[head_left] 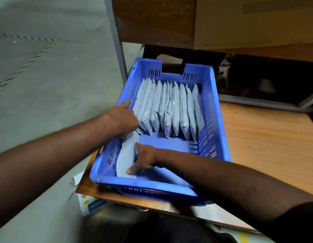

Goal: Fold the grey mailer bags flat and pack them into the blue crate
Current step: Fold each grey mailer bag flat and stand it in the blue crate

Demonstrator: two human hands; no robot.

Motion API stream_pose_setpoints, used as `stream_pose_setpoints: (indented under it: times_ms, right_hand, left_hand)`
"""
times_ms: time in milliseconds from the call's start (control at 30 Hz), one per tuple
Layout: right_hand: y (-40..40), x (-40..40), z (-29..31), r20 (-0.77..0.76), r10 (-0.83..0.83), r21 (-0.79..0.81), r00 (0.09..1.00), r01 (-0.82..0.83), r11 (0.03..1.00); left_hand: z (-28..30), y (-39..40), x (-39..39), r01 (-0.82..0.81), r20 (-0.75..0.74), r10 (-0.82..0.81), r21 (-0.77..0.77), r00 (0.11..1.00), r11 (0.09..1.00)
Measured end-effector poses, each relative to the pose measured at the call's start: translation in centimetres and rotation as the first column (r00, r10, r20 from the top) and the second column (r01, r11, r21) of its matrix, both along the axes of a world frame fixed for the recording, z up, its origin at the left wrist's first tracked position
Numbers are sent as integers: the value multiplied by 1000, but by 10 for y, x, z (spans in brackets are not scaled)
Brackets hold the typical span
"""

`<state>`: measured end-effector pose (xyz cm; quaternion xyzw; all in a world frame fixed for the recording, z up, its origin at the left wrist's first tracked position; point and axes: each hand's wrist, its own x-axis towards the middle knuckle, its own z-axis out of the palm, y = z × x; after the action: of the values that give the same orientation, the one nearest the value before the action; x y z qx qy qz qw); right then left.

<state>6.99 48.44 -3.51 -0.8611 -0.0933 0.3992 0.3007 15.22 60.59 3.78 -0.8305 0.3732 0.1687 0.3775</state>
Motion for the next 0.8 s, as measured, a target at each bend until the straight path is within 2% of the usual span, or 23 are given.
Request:
stream_pose_setpoints:
  times_ms: [100,200,300,433,500,600,667,733,800]
  right_hand:
    - [-5,-2,-4,-62,-87,107,994,93,990]
    - [-10,0,-3,-25,-82,148,996,85,985]
    - [-10,2,-5,17,-9,127,1000,7,992]
    - [-1,5,-12,70,55,66,996,-59,996]
    - [-1,6,-7,93,102,-6,990,-102,995]
    - [-18,9,23,196,200,-142,960,-174,974]
    - [-40,8,52,226,225,-134,948,-198,971]
    - [-69,2,76,330,195,-82,924,-178,981]
    - [-102,-7,94,457,26,90,889,-75,993]
  left_hand:
    - [-2,0,-3,26,74,-24,-28,997,999]
    - [-2,12,-1,-9,108,17,-70,994,997]
    - [1,16,-4,-85,55,89,-71,995,994]
    - [-5,4,-14,-64,101,64,-5,993,998]
    - [-10,5,-21,-52,108,57,-47,992,998]
    - [-4,10,-25,-67,93,84,-177,992,982]
    - [6,12,-30,-108,52,133,-330,990,938]
    - [18,9,-37,-151,-5,177,-546,984,824]
    - [28,-2,-43,-148,-29,191,-750,981,644]
